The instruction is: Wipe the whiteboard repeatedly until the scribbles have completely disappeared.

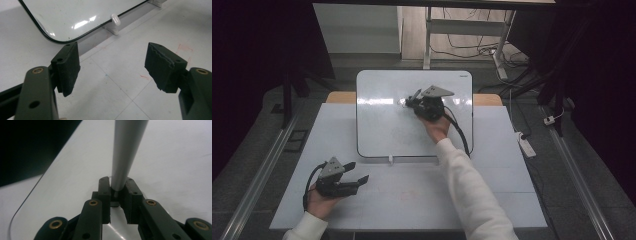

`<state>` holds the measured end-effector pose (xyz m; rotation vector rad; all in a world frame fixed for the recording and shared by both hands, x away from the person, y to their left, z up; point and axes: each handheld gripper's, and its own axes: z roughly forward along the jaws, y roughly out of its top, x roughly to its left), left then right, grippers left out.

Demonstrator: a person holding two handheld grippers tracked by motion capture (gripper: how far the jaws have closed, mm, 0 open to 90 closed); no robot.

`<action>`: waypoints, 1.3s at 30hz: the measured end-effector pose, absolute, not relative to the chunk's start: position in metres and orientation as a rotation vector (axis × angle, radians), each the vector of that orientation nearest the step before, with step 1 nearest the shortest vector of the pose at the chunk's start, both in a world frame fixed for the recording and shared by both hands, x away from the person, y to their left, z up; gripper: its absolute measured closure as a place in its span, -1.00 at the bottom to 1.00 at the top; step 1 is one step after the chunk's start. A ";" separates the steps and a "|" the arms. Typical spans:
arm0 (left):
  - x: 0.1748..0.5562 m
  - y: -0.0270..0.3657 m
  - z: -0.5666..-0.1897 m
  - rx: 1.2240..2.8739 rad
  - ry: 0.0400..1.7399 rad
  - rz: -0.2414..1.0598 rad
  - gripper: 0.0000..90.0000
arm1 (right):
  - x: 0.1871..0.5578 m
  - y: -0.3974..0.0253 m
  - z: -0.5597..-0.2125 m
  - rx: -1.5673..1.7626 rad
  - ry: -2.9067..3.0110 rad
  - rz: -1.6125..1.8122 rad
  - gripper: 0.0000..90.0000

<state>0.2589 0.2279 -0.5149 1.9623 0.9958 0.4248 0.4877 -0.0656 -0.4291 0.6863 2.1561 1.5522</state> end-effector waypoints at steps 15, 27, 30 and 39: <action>0.256 0.226 -0.513 1.964 0.990 0.432 -0.36 | 0.484 -0.072 -0.429 0.687 2.124 1.512 0.72; 0.256 0.226 -0.514 1.960 0.990 0.432 -0.36 | 0.493 -0.063 -0.426 0.742 2.067 1.578 0.72; 0.257 0.228 -0.514 1.956 0.995 0.429 -0.36 | 0.486 -0.053 -0.432 0.712 2.132 1.588 0.72; 0.257 0.227 -0.514 1.953 0.988 0.433 -0.36 | 0.497 -0.062 -0.420 0.761 2.032 1.556 0.72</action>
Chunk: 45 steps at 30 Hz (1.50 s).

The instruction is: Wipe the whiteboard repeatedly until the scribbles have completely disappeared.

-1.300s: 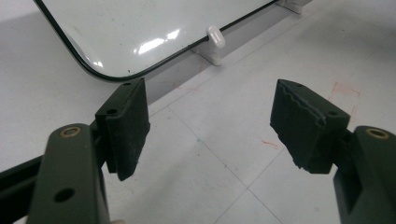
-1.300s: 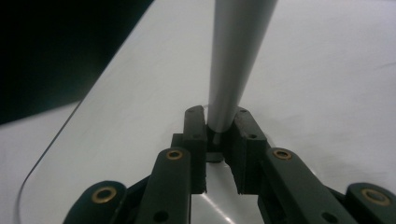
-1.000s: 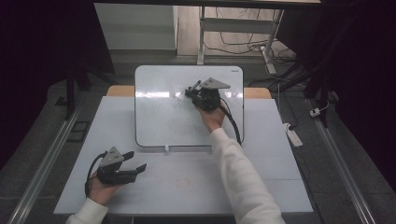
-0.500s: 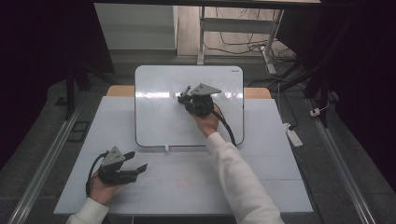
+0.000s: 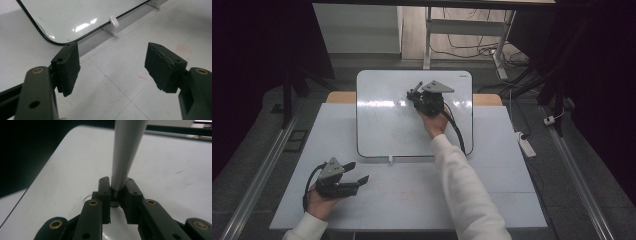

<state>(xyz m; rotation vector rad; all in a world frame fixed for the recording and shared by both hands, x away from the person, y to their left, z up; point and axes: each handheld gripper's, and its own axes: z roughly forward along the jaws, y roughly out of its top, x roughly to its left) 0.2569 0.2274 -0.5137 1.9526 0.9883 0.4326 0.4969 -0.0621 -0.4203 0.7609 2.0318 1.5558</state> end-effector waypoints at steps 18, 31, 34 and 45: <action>0.257 0.227 -0.514 1.959 0.984 0.434 -0.36 | 0.494 -0.041 -0.426 0.676 2.103 1.577 0.72; 0.256 0.229 -0.514 1.949 0.991 0.438 -0.36 | 0.493 -0.055 -0.423 0.723 2.123 1.544 0.72; 0.258 0.229 -0.514 1.955 0.987 0.437 -0.36 | 0.492 -0.075 -0.420 0.749 2.091 1.515 0.72; 0.257 0.227 -0.514 1.958 0.991 0.442 -0.36 | 0.422 -0.126 -0.434 0.639 2.320 1.538 0.72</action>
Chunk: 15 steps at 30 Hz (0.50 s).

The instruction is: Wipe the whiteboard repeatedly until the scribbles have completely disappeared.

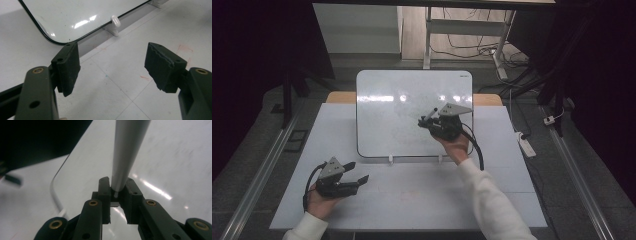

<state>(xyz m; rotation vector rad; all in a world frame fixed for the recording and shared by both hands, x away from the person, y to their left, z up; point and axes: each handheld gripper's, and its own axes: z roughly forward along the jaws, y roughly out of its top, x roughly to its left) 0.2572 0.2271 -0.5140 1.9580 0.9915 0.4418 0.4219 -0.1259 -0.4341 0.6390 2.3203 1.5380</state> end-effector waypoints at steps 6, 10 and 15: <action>0.257 0.227 -0.513 1.943 0.998 0.443 -0.36 | 0.389 -0.147 -0.446 0.641 2.410 1.522 0.72; 0.259 0.227 -0.513 1.930 1.006 0.444 -0.36 | 0.371 -0.163 -0.455 0.636 2.446 1.509 0.71; 0.260 0.228 -0.513 1.923 1.011 0.450 -0.35 | 0.359 -0.174 -0.462 0.638 2.474 1.501 0.71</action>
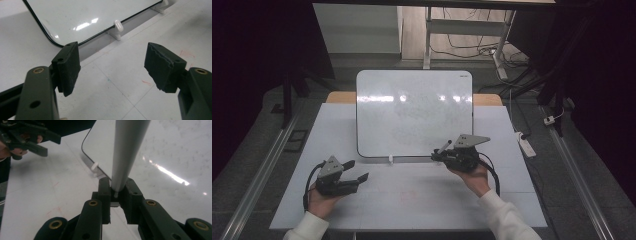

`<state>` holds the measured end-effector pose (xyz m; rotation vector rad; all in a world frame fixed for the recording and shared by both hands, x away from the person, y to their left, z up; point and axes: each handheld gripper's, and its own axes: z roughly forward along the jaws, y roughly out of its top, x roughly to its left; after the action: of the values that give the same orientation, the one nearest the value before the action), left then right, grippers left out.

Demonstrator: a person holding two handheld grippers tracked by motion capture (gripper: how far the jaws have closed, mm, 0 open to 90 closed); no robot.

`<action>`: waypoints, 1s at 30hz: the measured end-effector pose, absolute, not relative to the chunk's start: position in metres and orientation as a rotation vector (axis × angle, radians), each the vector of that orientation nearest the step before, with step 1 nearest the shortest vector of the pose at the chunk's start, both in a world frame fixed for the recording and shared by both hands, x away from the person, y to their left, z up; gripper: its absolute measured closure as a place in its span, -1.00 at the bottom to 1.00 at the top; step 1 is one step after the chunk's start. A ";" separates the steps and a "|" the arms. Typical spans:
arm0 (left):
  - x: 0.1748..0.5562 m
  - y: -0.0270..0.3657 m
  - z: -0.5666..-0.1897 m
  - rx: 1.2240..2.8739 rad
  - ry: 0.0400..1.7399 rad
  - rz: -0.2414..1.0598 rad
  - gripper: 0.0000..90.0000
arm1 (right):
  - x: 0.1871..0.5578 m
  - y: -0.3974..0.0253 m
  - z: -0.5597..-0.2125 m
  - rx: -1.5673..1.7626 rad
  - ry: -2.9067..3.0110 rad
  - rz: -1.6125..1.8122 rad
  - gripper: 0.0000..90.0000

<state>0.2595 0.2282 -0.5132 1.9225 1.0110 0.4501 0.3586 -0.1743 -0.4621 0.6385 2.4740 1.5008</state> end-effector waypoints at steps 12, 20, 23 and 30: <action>0.259 0.227 -0.513 1.937 0.989 0.467 -0.34 | 0.352 -0.175 -0.471 0.628 2.537 1.471 0.71; 0.258 0.223 -0.509 1.920 0.955 0.462 -0.34 | 0.352 -0.171 -0.474 0.614 2.567 1.460 0.71; 0.260 0.218 -0.505 1.924 0.925 0.461 -0.34 | 0.352 -0.171 -0.474 0.616 2.573 1.460 0.71; 0.272 0.197 -0.487 1.922 0.844 0.411 -0.35 | 0.353 -0.169 -0.473 0.614 2.591 1.464 0.71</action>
<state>0.2719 0.1966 -0.4868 1.9215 0.8436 0.4106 0.3534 -0.1690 -0.4734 0.6138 2.5909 1.4640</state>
